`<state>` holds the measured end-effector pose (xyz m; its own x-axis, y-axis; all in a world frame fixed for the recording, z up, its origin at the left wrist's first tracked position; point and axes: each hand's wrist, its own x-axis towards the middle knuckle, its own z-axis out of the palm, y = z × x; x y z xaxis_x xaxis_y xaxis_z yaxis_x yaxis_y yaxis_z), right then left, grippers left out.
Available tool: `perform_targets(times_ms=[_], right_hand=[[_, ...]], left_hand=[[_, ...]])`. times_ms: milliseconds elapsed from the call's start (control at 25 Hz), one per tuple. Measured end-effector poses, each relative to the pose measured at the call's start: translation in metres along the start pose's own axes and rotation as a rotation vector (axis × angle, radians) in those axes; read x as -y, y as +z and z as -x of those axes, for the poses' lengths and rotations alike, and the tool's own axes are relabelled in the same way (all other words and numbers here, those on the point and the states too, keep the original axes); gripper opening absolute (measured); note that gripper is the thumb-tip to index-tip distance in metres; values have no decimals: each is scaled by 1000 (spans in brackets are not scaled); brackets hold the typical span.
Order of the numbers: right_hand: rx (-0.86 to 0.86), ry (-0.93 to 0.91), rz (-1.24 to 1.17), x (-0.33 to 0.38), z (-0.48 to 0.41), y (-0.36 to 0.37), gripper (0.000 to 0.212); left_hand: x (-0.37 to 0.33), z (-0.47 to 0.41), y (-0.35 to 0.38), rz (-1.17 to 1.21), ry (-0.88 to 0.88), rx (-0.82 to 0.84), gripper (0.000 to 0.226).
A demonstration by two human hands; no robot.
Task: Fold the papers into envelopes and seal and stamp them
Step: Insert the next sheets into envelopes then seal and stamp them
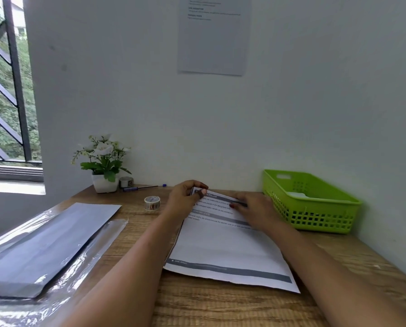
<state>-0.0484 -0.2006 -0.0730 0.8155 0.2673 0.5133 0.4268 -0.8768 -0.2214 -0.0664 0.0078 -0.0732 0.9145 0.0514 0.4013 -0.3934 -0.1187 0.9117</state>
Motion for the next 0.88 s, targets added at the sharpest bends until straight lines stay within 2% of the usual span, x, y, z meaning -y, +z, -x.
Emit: perform_targets(times_ms=[80, 160, 200, 360, 480, 680, 880], right_hand=[[-44, -6, 30, 6, 2, -4, 23], [-44, 3, 47, 7, 2, -7, 23], [-39, -3, 50, 7, 3, -7, 23], [-55, -88, 62, 17, 5, -6, 27], [-51, -182, 160, 21, 4, -10, 28], [7, -123, 278, -12, 4, -27, 27], [44, -110, 128, -29, 0, -31, 25]], left_hand=[[1, -3, 0, -319, 112, -68, 5], [0, -3, 3, -789, 261, -105, 19], [-3, 0, 6, -929, 306, -116, 22], [-10, 6, 24, -1202, 477, -9, 28], [-13, 7, 27, -1239, 510, 13, 29], [-14, 6, 9, -1126, 369, 10, 27], [-9, 2, -5, -1091, 284, 35, 26]])
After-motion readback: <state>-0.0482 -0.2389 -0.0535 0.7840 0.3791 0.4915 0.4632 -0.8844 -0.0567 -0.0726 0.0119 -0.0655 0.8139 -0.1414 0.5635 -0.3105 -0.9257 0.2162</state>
